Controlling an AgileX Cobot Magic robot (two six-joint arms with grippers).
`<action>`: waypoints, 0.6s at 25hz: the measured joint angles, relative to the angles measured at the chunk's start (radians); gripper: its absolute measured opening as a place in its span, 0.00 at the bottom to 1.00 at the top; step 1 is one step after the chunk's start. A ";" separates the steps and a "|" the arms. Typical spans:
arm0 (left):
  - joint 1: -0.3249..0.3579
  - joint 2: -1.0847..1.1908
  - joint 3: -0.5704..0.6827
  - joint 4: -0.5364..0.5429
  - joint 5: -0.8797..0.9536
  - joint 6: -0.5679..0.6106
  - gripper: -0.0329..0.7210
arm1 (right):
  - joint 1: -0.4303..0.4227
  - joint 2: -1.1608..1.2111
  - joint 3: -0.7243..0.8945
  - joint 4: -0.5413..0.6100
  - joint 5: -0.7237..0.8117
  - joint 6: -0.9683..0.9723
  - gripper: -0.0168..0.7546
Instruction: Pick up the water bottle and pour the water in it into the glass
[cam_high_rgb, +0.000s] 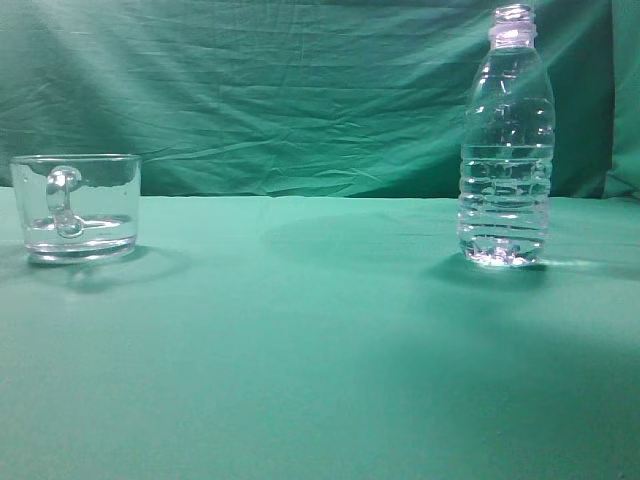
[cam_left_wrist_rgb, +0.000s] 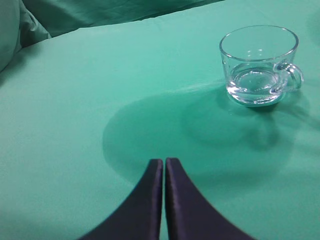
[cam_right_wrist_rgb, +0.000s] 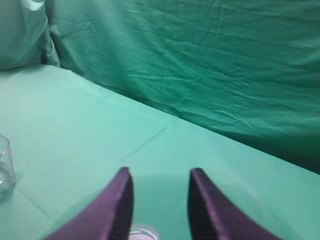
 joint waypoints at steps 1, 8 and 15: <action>0.000 0.000 0.000 0.000 0.000 0.000 0.04 | 0.000 -0.034 0.000 -0.042 0.026 0.033 0.25; 0.000 0.000 0.000 0.000 0.000 0.000 0.04 | 0.000 -0.279 0.001 -0.342 0.173 0.428 0.02; 0.000 0.000 0.000 0.000 0.000 0.000 0.04 | 0.000 -0.554 0.002 -0.729 0.252 0.895 0.02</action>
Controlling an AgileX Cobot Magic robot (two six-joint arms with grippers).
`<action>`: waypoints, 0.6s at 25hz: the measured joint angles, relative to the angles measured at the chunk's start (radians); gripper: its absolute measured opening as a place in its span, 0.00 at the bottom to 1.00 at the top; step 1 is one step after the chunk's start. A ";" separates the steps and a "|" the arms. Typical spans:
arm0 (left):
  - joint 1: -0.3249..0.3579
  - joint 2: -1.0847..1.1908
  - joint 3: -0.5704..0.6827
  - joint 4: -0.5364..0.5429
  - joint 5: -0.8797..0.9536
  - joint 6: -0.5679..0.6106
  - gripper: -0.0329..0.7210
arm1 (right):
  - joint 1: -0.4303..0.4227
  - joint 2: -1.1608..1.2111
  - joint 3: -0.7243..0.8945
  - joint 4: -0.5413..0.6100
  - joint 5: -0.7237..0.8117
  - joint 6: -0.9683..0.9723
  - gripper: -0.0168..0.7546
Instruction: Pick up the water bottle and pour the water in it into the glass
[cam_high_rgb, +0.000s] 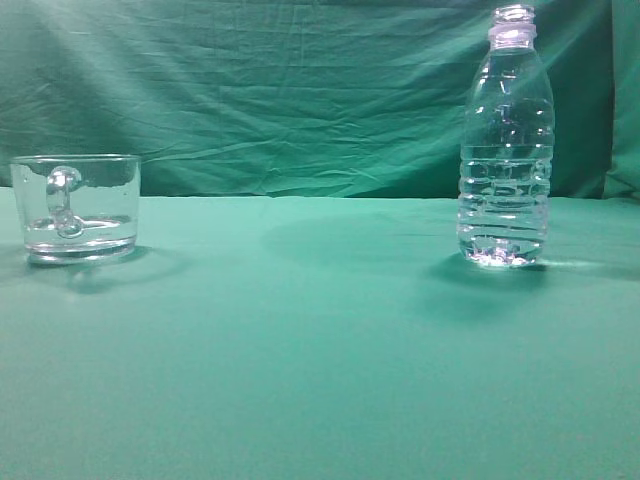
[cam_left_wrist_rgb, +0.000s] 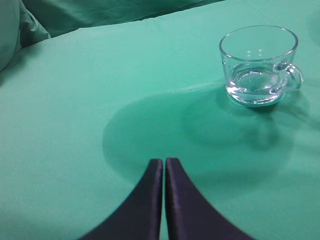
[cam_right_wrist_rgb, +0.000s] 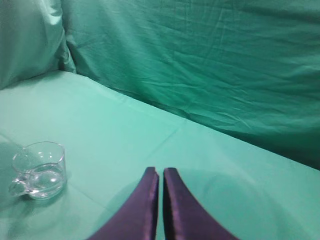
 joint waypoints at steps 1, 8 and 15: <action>0.000 0.000 0.000 0.000 0.000 0.000 0.04 | 0.000 -0.042 0.000 -0.061 -0.004 0.057 0.02; 0.000 0.000 0.000 0.000 0.000 0.000 0.04 | 0.000 -0.282 0.000 -0.219 -0.055 0.241 0.02; 0.000 0.000 0.000 0.000 0.000 0.000 0.04 | 0.000 -0.409 0.000 -0.219 -0.230 0.261 0.02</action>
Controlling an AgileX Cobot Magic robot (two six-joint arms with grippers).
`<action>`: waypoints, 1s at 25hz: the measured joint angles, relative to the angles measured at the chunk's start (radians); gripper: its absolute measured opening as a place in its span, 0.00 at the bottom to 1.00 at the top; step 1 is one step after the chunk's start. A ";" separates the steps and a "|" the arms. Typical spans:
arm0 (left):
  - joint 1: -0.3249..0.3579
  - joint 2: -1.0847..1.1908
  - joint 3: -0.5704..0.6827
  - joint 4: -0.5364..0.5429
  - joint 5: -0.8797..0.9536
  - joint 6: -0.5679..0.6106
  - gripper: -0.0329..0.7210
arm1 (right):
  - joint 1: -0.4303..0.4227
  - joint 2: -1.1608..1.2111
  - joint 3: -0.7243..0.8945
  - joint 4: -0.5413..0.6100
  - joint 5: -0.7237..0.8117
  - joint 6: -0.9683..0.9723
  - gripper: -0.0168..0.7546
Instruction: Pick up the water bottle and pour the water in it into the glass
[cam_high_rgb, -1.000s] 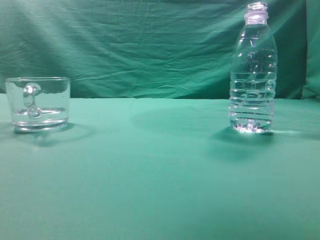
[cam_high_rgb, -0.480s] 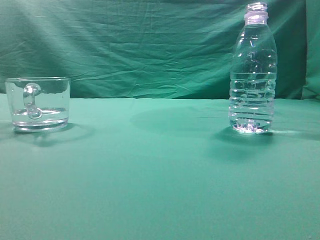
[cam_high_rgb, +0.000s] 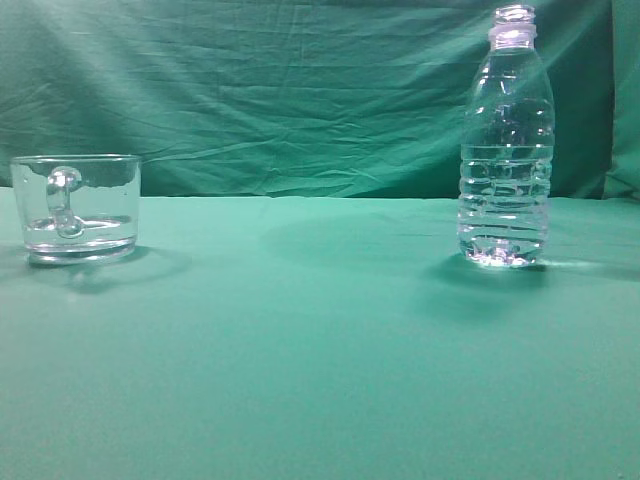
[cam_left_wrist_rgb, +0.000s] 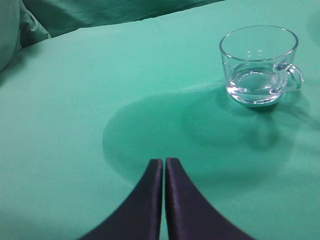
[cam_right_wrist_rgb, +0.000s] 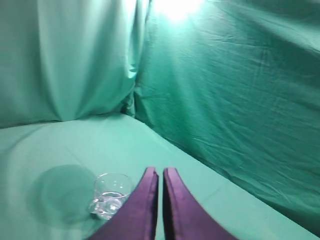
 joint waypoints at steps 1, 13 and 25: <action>0.000 0.000 0.000 0.000 0.000 0.000 0.04 | 0.000 -0.010 0.000 0.000 -0.010 0.006 0.02; 0.000 0.000 0.000 0.000 0.000 0.000 0.04 | 0.000 -0.092 0.002 0.113 0.496 0.197 0.02; 0.000 0.000 0.000 0.000 0.000 0.000 0.04 | 0.000 -0.118 0.058 1.448 1.512 -1.287 0.02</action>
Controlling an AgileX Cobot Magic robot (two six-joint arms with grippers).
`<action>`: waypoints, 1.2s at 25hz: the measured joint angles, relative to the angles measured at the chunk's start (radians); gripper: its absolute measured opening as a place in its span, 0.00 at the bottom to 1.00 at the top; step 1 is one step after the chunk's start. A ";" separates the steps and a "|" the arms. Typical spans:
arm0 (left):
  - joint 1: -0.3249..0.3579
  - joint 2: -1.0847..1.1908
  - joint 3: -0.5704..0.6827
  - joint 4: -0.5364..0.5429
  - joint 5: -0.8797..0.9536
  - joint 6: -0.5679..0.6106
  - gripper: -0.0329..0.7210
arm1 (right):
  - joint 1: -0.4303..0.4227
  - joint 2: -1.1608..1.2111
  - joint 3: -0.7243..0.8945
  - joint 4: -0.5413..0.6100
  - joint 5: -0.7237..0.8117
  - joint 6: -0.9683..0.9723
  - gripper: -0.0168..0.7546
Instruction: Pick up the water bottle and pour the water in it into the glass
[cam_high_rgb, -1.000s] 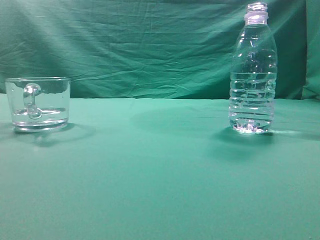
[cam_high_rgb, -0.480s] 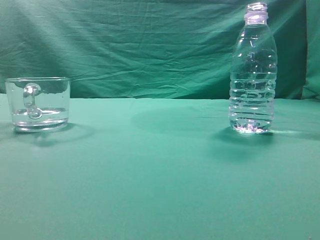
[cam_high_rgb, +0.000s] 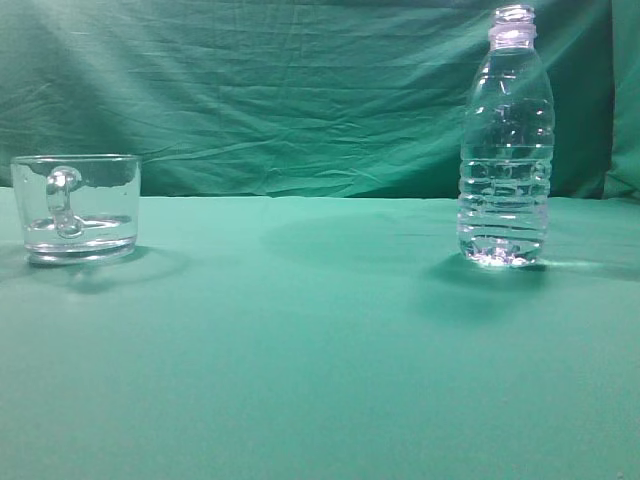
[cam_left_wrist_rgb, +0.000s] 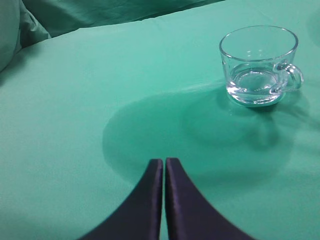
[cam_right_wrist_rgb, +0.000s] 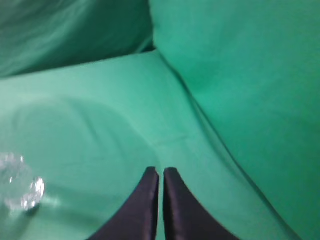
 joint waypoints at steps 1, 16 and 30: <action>0.000 0.000 0.000 0.000 0.000 0.000 0.04 | 0.000 -0.022 0.010 0.061 -0.002 -0.118 0.02; 0.000 0.000 0.000 0.000 0.000 0.000 0.04 | 0.000 -0.391 0.409 0.232 -0.229 -0.390 0.02; 0.000 0.000 0.000 0.000 0.000 0.000 0.04 | 0.000 -0.391 0.625 0.272 -0.403 -0.415 0.02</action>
